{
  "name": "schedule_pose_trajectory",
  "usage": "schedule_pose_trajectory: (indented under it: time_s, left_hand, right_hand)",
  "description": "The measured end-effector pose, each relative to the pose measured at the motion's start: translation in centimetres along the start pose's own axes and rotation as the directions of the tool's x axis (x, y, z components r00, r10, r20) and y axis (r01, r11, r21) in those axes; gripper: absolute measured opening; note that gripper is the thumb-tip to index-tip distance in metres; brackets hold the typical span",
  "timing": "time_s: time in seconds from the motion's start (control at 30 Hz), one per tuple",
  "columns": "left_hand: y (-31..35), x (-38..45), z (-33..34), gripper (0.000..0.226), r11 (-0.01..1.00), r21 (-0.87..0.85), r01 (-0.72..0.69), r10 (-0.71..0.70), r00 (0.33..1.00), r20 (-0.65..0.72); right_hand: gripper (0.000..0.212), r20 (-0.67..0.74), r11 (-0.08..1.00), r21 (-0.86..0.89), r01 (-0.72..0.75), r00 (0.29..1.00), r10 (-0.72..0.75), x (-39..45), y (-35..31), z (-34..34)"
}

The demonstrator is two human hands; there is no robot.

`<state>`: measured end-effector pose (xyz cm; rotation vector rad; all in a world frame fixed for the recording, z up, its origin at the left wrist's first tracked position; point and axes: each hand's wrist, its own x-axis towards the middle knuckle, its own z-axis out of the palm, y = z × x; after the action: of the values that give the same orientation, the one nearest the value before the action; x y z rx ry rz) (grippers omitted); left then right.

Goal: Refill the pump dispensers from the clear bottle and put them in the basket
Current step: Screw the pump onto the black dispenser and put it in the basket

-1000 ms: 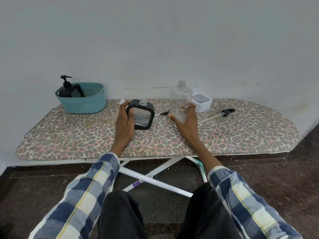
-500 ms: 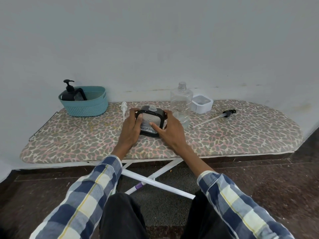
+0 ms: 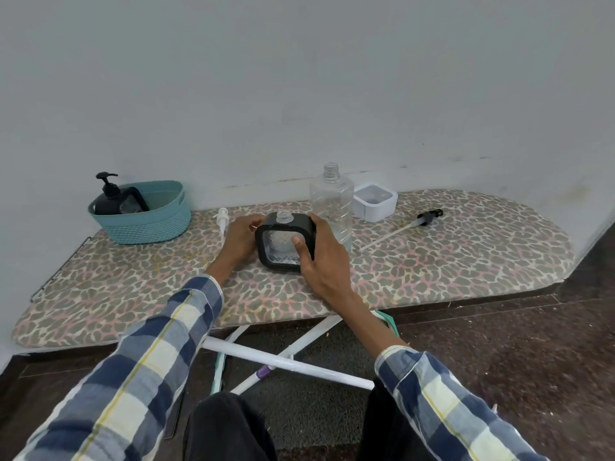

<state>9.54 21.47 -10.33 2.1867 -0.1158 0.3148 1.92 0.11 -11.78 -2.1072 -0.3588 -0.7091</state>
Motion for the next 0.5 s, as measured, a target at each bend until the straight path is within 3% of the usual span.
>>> schedule_pose_trajectory:
  time_s: [0.17,0.27,0.37,0.5]
  left_hand:
    - [1.4,-0.6,1.7,0.029,0.999,0.024,-0.034,0.031,0.994,0.102]
    - [1.6,-1.4,2.2,0.027,1.000,-0.022,-0.017,0.018,0.999,0.042]
    - [1.3,-1.5,2.3,0.046,0.986,-0.147,0.074,-0.086,0.993,-0.080]
    - [0.1,-2.0,1.3,0.067,0.997,0.072,-0.026,0.039,0.981,-0.188]
  right_hand:
    - [0.051,-0.021,1.000,-0.015,0.011,1.000,-0.012,-0.1,0.1,0.0]
    - [0.050,-0.002,0.999,-0.036,0.024,1.000,-0.024,-0.1,0.1,0.1]
    - [0.052,0.010,0.999,-0.045,0.024,1.000,-0.023,0.0,0.0,0.1]
    - [0.053,0.029,0.997,-0.061,0.049,0.998,-0.047,-0.1,-0.2,0.0]
